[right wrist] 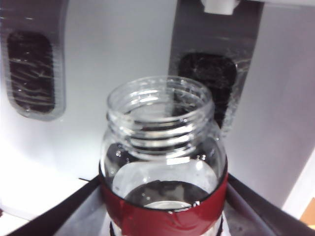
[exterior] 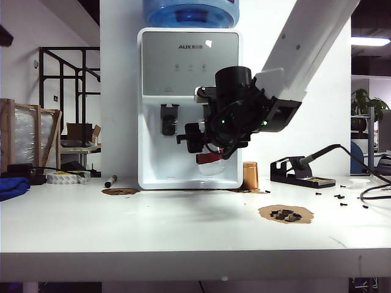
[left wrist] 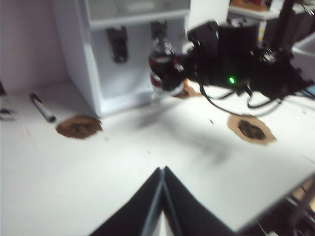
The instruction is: Pick up the water bottle with two loops of red belts, then reach the front water dispenser and gently press the gray-black baffle horizontally to get a little water.
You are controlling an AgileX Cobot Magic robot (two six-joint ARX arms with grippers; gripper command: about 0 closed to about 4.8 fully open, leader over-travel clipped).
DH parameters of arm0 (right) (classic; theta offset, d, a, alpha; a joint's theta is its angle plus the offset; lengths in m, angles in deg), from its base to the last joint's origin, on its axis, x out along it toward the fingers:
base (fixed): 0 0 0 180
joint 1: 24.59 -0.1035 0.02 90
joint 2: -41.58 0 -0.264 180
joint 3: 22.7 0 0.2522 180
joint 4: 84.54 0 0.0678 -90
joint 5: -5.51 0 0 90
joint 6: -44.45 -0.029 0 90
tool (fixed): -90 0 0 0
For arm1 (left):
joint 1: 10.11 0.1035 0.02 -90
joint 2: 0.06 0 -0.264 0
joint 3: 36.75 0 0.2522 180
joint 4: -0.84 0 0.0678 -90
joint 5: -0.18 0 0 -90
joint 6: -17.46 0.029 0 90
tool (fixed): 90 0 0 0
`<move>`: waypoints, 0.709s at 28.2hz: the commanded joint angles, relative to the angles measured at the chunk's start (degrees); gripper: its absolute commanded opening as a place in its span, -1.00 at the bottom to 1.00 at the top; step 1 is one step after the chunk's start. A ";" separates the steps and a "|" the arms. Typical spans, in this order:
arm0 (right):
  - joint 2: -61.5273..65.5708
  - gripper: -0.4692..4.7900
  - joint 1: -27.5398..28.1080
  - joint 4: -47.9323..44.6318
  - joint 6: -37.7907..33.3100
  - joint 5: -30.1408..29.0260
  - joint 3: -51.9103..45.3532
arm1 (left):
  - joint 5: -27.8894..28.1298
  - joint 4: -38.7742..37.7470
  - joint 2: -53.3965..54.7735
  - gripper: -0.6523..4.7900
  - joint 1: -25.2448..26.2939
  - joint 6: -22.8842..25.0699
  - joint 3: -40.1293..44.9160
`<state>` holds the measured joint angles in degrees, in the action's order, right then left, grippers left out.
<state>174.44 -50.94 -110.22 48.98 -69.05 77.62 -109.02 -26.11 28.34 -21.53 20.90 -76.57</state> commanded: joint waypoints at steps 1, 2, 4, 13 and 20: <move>-0.26 -0.84 1.44 -1.77 0.24 1.16 0.96 | -3.19 -2.45 0.02 -0.78 0.11 -0.07 -1.86; -0.26 -0.84 1.57 -1.81 0.28 1.33 0.96 | -3.39 -2.56 0.00 -0.78 0.09 -0.13 -2.29; -0.26 -0.84 2.14 -2.01 0.28 1.27 1.09 | -4.26 -2.56 0.07 -0.78 0.09 -1.11 -3.06; -0.26 -0.84 2.71 -1.88 0.24 -1.36 1.42 | -4.59 -2.34 0.09 -0.78 0.09 -3.98 -4.55; -0.26 -0.84 2.62 -2.69 0.24 -4.48 1.57 | -4.33 -1.29 0.09 -0.78 0.09 -4.15 -4.74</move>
<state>174.77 -48.32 -109.89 49.16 -72.52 78.39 -113.13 -28.27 28.32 -21.53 16.86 -81.03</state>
